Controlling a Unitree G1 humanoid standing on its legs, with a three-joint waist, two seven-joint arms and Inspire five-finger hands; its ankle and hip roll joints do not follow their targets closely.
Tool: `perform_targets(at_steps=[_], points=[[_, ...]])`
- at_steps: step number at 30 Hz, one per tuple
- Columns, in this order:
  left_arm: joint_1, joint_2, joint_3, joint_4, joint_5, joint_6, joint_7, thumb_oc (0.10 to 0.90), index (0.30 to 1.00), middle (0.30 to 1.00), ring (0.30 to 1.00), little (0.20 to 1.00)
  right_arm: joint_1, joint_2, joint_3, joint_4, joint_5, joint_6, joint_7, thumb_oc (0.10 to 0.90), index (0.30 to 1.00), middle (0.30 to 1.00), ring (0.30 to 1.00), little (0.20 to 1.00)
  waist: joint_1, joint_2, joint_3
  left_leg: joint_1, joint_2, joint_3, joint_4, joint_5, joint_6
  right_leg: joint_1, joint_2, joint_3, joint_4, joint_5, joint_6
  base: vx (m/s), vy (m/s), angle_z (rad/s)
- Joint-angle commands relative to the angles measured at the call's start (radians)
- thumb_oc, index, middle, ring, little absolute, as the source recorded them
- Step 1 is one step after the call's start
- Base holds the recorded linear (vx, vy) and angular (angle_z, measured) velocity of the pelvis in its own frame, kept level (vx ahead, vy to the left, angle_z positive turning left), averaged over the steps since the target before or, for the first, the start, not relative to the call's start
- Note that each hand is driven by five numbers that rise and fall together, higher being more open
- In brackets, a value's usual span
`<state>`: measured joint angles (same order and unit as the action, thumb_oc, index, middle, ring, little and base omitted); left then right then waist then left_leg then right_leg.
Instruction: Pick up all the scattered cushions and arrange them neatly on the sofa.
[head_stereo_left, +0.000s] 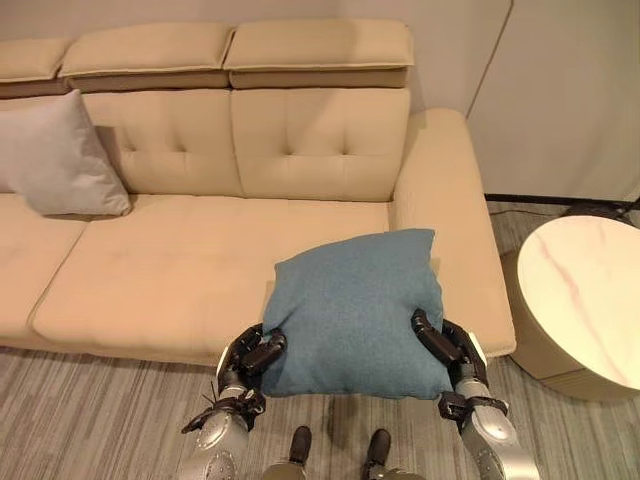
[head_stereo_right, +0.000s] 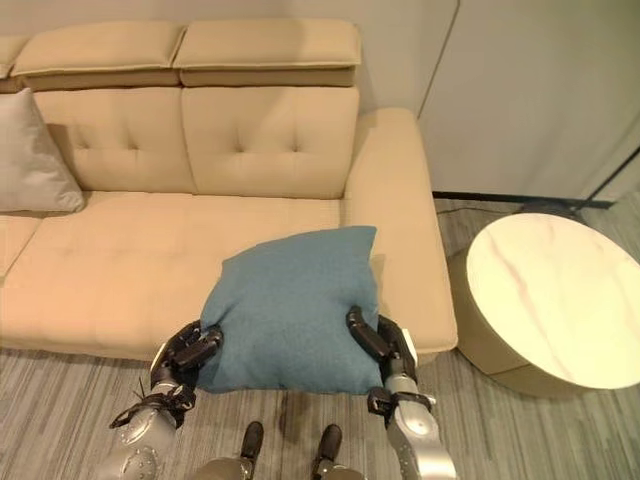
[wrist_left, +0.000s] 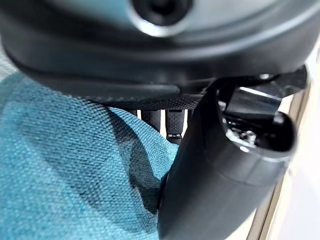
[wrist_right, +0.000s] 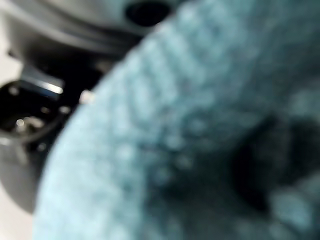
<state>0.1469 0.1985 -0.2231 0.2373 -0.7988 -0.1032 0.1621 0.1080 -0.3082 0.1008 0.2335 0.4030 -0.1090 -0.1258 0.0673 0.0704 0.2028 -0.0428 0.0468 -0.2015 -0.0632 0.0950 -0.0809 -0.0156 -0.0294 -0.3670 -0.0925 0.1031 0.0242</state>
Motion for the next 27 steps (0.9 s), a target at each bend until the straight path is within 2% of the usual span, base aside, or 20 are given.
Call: perform_targets(at_steps=[1,3,4,6,9,10,15,16,17,18,19,21,24,27], points=[[-0.123,-0.001,-0.033,-0.146,-0.031,-0.102,-0.123,0.400,0.300,0.300,0.300,0.300,-0.088,0.016,0.012,-0.169,-0.036,-0.157,0.028,0.400,0.300,0.300,0.300,0.300,-0.007,-0.094,-0.084,-0.105,-0.072,0.088,0.143,-0.099,-0.002,0.043,-0.047,0.036,0.005,-0.129,0.047,-0.25,0.025,0.68],[-0.130,-0.011,-0.042,-0.143,-0.041,-0.106,-0.122,0.400,0.300,0.300,0.300,0.300,-0.103,0.011,0.006,-0.171,-0.061,-0.153,-0.001,0.400,0.300,0.300,0.300,0.300,-0.021,-0.099,-0.080,-0.124,-0.049,0.183,0.173,-0.119,0.015,0.030,-0.067,0.008,0.005,-0.117,0.052,-0.15,0.070,1.12],[-0.127,-0.015,-0.045,-0.142,-0.047,-0.107,-0.120,0.400,0.300,0.300,0.300,0.300,-0.106,0.013,-0.002,-0.175,-0.078,-0.146,-0.013,0.400,0.300,0.300,0.300,0.300,-0.035,-0.105,-0.080,-0.110,-0.024,0.263,0.193,-0.146,0.029,0.031,-0.083,-0.017,0.007,-0.110,0.053,-0.06,0.105,0.91],[-0.117,-0.017,-0.045,-0.143,-0.044,-0.103,-0.125,0.400,0.300,0.300,0.300,0.300,-0.101,0.015,-0.020,-0.183,-0.093,-0.138,-0.019,0.400,0.300,0.300,0.300,0.300,-0.051,-0.104,-0.090,-0.072,-0.002,0.329,0.173,-0.154,0.031,0.037,-0.092,-0.048,0.010,-0.109,0.057,0.01,0.090,0.42],[-0.103,-0.013,-0.046,-0.147,-0.031,-0.092,-0.126,0.400,0.300,0.300,0.300,0.300,-0.100,0.021,-0.024,-0.178,-0.102,-0.131,-0.023,0.400,0.300,0.300,0.300,0.300,-0.054,-0.103,-0.095,-0.057,-0.004,0.338,0.151,-0.152,0.034,0.044,-0.095,-0.053,0.013,-0.111,0.062,0.07,0.122,0.64],[-0.082,-0.002,-0.038,-0.157,-0.010,-0.078,-0.126,0.400,0.300,0.300,0.300,0.300,-0.097,0.028,-0.034,-0.174,-0.108,-0.118,-0.016,0.400,0.300,0.300,0.300,0.300,-0.051,-0.112,-0.103,-0.038,-0.020,0.318,0.120,-0.153,0.046,0.052,-0.100,-0.039,0.037,-0.113,0.064,0.10,0.129,0.06],[-0.085,0.018,-0.031,-0.164,0.015,-0.071,-0.124,0.400,0.300,0.300,0.300,0.300,-0.098,0.036,-0.032,-0.171,-0.104,-0.117,-0.012,0.400,0.300,0.300,0.300,0.300,-0.048,-0.119,-0.105,-0.022,-0.034,0.303,0.107,-0.159,0.067,0.043,-0.103,-0.001,0.095,-0.139,0.063,0.05,0.066,0.07],[-0.089,0.022,-0.031,-0.166,0.018,-0.073,-0.118,0.400,0.300,0.300,0.300,0.300,-0.100,0.040,-0.028,-0.173,-0.102,-0.117,-0.012,0.400,0.300,0.300,0.300,0.300,-0.051,-0.120,-0.100,-0.019,-0.038,0.297,0.104,-0.159,0.072,0.030,-0.097,0.028,0.118,-0.146,0.061,0.00,0.047,0.17],[-0.100,0.028,-0.035,-0.169,0.024,-0.083,-0.110,0.400,0.300,0.300,0.300,0.300,-0.101,0.046,-0.026,-0.175,-0.104,-0.121,-0.010,0.400,0.300,0.300,0.300,0.300,-0.073,-0.123,-0.094,-0.014,-0.049,0.276,0.089,-0.153,0.082,-0.020,-0.052,0.164,0.175,-0.161,0.068,0.02,0.052,0.23],[-0.106,0.029,-0.035,-0.166,0.024,-0.090,-0.110,0.400,0.300,0.300,0.300,0.300,-0.103,0.045,-0.024,-0.177,-0.105,-0.122,-0.009,0.400,0.300,0.300,0.300,0.300,-0.086,-0.127,-0.096,-0.011,-0.056,0.265,0.077,-0.149,0.085,-0.032,-0.015,0.260,0.178,-0.169,0.078,0.04,0.036,0.52],[-0.104,0.030,-0.037,-0.168,0.031,-0.098,-0.110,0.400,0.300,0.300,0.300,0.300,-0.104,0.045,-0.019,-0.179,-0.111,-0.122,-0.004,0.400,0.300,0.300,0.300,0.300,-0.091,-0.126,-0.099,-0.011,-0.059,0.260,0.069,-0.144,0.084,-0.049,0.003,0.303,0.182,-0.169,0.075,0.05,0.007,0.87],[-0.109,0.033,-0.038,-0.170,0.028,-0.101,-0.115,0.400,0.300,0.300,0.300,0.300,-0.108,0.039,-0.013,-0.178,-0.114,-0.125,-0.004,0.400,0.300,0.300,0.300,0.300,-0.085,-0.131,-0.099,-0.008,-0.066,0.250,0.065,-0.141,0.082,-0.041,0.002,0.317,0.169,-0.162,0.069,0.05,-0.027,0.78],[-0.109,0.028,-0.046,-0.170,0.016,-0.098,-0.118,0.400,0.300,0.300,0.300,0.300,-0.099,0.032,-0.015,-0.195,-0.111,-0.125,0.000,0.400,0.300,0.300,0.300,0.300,-0.085,-0.137,-0.111,-0.013,-0.073,0.226,0.069,-0.140,0.072,-0.010,-0.002,0.286,0.123,-0.156,0.059,0.07,-0.107,0.27],[-0.105,0.019,-0.052,-0.173,0.015,-0.096,-0.126,0.400,0.300,0.300,0.300,0.300,-0.078,0.027,-0.028,-0.209,-0.099,-0.128,0.007,0.400,0.300,0.300,0.300,0.300,-0.090,-0.144,-0.098,-0.042,-0.068,0.228,0.150,-0.162,0.057,0.021,-0.008,0.244,0.105,-0.158,0.053,0.03,-0.082,0.67]])
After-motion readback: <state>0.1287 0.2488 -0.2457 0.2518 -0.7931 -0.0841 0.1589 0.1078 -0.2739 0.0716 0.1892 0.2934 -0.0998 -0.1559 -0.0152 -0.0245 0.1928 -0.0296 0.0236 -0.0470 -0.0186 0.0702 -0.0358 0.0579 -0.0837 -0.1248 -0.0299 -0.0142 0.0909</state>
